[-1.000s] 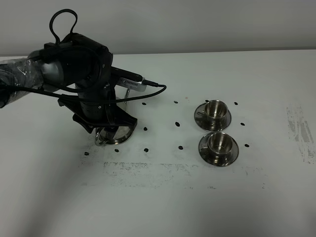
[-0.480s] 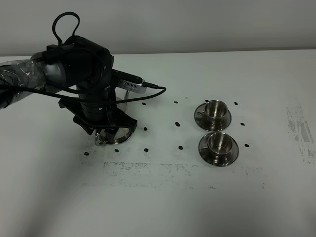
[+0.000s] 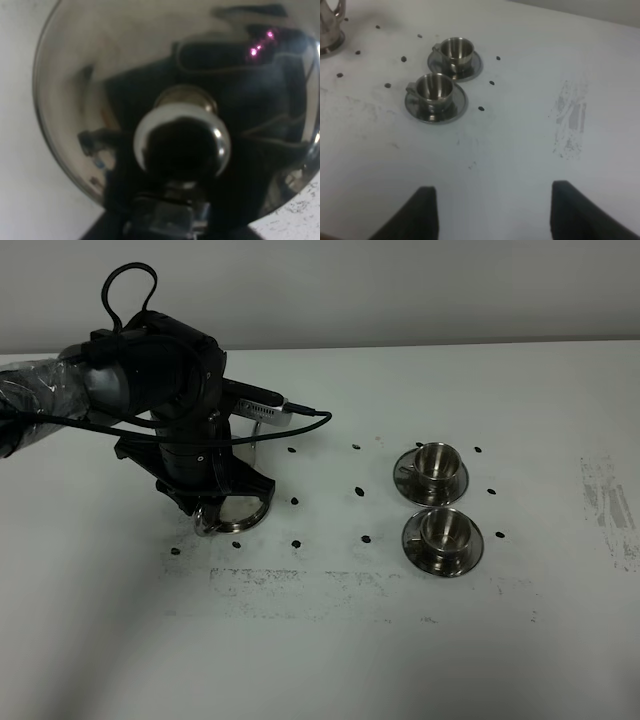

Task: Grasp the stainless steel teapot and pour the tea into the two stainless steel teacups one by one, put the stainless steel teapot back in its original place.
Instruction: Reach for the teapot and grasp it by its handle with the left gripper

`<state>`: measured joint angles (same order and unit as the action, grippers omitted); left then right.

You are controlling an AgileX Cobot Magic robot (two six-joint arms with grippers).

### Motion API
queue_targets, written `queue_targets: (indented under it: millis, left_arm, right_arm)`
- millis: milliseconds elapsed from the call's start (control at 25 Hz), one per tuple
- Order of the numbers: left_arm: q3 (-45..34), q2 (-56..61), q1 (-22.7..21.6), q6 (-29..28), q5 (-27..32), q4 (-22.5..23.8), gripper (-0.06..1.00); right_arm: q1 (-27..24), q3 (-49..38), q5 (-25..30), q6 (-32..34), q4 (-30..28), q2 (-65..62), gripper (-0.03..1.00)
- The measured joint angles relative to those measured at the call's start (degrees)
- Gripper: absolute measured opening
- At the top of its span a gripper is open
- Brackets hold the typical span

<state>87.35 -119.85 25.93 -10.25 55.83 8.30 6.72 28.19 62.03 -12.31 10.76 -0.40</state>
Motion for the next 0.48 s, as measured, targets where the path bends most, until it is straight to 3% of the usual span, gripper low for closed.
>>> queue_targets:
  millis: [480]
  left_arm:
    - [0.0, 0.09, 0.0, 0.92, 1.1, 0.0, 0.18]
  right_arm:
    - [0.0, 0.0, 0.0, 0.0, 0.0, 0.0, 0.48]
